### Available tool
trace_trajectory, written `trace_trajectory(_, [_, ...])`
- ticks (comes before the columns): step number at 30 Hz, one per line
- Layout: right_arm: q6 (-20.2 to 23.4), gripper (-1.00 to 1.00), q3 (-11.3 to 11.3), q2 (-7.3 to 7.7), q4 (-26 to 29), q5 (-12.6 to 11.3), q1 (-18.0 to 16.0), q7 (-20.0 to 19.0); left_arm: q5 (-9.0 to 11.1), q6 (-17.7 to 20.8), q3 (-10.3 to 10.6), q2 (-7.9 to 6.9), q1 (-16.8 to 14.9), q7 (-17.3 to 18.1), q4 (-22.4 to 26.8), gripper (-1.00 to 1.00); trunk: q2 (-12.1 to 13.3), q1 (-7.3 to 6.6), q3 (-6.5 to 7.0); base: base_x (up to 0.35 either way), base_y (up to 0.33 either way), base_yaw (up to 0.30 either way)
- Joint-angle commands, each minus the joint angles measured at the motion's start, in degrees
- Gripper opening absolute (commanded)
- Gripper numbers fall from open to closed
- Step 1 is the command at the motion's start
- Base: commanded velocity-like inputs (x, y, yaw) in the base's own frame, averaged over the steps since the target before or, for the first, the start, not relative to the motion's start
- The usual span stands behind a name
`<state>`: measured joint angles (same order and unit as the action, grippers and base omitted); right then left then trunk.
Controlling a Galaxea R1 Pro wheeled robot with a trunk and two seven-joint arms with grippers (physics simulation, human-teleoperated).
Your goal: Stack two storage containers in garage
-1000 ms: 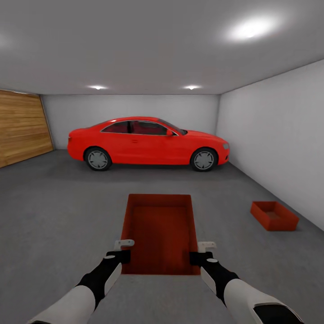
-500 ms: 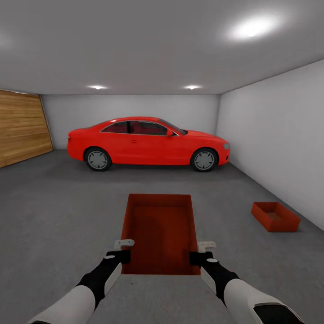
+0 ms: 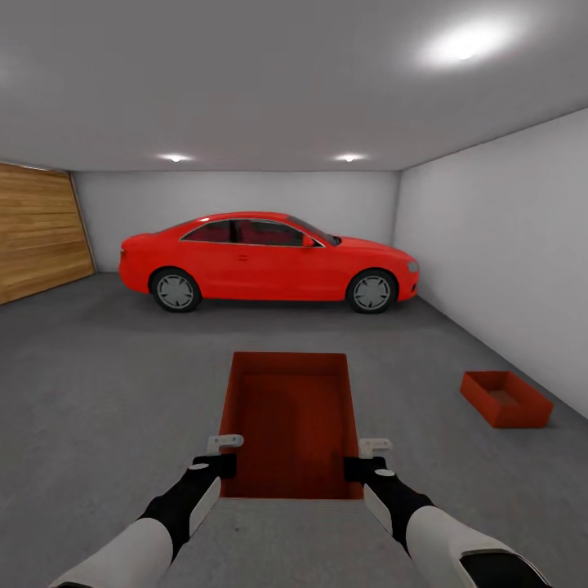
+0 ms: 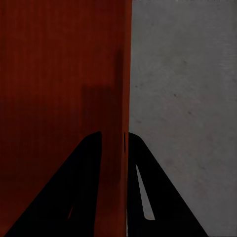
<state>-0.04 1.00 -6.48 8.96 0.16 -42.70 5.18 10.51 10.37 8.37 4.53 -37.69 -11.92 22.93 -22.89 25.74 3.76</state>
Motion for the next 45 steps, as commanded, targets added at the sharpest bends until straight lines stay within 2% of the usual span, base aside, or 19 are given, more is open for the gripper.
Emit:
trace_trajectory(1, [0.01,-1.0,-0.73,-0.01,0.18,0.72,-0.01,0.39,0.39,0.35,-0.29,-0.04,-0.01,-0.47,0.0,-1.0,-0.04,0.05,-0.02,0.319,0.0,0.0])
trace_trajectory(13, [-0.05,-1.0,-0.82,0.06,0.09,0.63,-0.01,0.36,0.39,0.35,-0.29,0.0,-0.01,-0.47,0.0,-1.0,-0.04,0.05,-0.02,0.321,0.0,0.089])
trace_trajectory(45, [-0.05,-1.0,-0.74,0.06,0.18,0.63,-0.01,0.45,0.39,0.35,-0.29,-0.04,-0.01,-0.47,-0.07,-1.0,-0.04,0.05,-0.02,0.322,0.0,0.002])
